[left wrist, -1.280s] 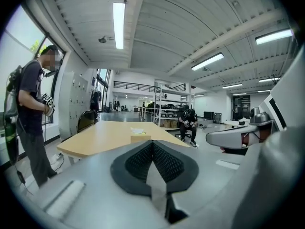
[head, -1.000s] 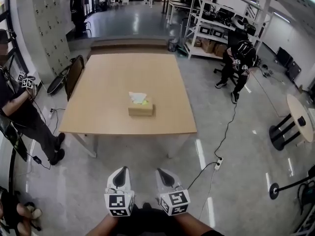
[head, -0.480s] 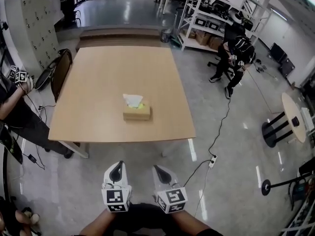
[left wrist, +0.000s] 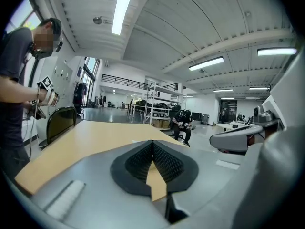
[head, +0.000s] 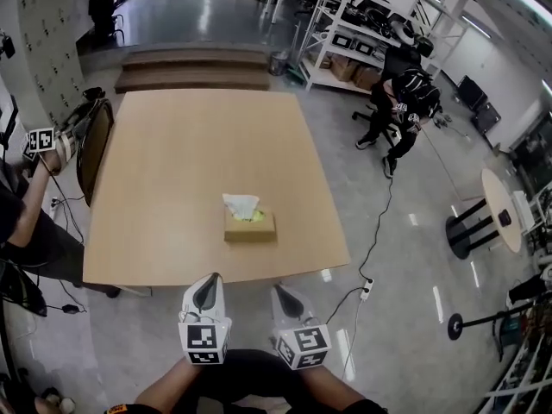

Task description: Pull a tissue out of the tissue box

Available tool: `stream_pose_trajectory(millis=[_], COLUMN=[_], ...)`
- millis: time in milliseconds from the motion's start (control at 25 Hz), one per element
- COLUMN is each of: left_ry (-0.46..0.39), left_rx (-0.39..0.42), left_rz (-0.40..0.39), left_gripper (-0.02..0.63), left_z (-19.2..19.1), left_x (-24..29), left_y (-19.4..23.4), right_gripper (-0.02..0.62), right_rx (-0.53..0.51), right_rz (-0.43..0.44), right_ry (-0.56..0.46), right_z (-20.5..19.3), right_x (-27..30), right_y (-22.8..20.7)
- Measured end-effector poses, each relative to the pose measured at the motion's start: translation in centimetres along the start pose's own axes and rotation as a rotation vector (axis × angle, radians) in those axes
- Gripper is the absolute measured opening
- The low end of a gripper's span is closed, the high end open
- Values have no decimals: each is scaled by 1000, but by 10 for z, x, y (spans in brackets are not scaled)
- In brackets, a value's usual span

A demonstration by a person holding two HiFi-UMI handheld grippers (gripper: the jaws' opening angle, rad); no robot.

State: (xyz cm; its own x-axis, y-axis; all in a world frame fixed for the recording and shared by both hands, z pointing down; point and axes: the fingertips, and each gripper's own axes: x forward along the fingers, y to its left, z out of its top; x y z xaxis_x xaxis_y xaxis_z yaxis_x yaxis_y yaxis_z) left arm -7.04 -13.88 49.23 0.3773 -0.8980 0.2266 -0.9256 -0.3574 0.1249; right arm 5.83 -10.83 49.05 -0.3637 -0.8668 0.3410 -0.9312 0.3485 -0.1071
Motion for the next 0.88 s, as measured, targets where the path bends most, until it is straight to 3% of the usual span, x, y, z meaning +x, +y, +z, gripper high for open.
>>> stream_pose_trajectory(millis=[440, 880], left_ry=[9, 38], left_rx=[16, 18], left_rz=[-60, -81], left_gripper=[18, 18], left_z=[22, 10], left_x=[55, 81], left_y=[73, 82], right_gripper=[-9, -9], right_rx=[-10, -78], right_rz=[-89, -107], right_ry=[39, 90], right_z=[31, 33], right_x=[80, 120], right_y=[4, -10])
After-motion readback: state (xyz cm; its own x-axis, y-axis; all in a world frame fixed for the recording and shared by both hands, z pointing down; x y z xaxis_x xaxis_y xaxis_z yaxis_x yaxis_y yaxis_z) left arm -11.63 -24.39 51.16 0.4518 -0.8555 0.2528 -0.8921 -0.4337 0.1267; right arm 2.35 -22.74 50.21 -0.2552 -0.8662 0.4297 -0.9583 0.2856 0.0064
